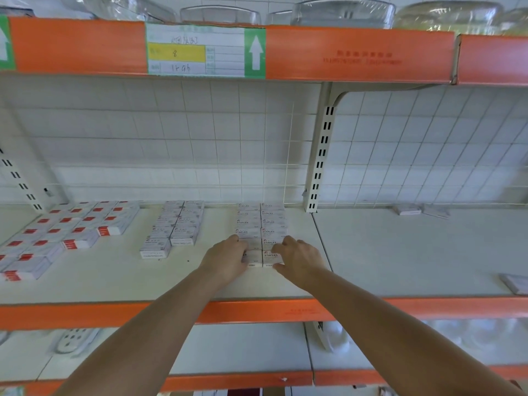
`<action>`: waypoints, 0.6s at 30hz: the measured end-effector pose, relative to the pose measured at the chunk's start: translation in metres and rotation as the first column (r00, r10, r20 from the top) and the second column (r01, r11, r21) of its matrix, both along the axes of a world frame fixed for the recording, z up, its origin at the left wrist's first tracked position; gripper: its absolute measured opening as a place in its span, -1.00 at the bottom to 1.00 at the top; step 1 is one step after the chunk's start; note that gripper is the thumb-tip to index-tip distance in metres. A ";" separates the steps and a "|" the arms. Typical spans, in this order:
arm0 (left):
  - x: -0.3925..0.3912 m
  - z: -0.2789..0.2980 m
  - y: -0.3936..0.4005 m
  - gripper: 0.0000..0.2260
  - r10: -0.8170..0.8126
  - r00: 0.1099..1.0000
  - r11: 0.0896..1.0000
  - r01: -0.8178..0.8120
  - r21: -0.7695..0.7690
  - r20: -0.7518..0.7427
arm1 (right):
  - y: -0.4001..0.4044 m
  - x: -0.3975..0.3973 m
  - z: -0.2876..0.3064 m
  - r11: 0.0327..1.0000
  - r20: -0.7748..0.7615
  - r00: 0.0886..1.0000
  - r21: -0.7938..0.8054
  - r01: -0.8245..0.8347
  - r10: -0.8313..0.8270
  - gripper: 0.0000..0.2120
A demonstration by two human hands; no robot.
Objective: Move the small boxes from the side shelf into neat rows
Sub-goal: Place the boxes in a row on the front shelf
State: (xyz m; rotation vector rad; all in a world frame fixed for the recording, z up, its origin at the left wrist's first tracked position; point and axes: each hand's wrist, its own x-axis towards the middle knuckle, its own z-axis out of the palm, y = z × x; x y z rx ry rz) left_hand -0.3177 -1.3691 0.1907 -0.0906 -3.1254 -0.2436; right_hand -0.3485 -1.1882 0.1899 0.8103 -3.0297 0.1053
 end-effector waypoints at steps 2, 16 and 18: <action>-0.001 -0.001 0.001 -0.80 0.001 1.000 1.000 -0.001 -0.007 -0.002 | 0.000 -0.001 0.000 1.000 0.006 1.000 -0.008 0.000 0.000 -0.63; -0.002 0.003 0.004 -0.83 0.026 1.000 0.999 -0.026 -0.046 0.001 | 0.015 -0.007 0.009 0.999 0.101 0.995 -0.037 -0.005 0.009 -0.57; -0.002 0.008 0.004 -0.81 0.024 1.000 0.997 -0.024 -0.075 0.001 | 0.023 -0.005 0.011 0.999 0.075 0.997 -0.028 0.030 -0.028 -0.53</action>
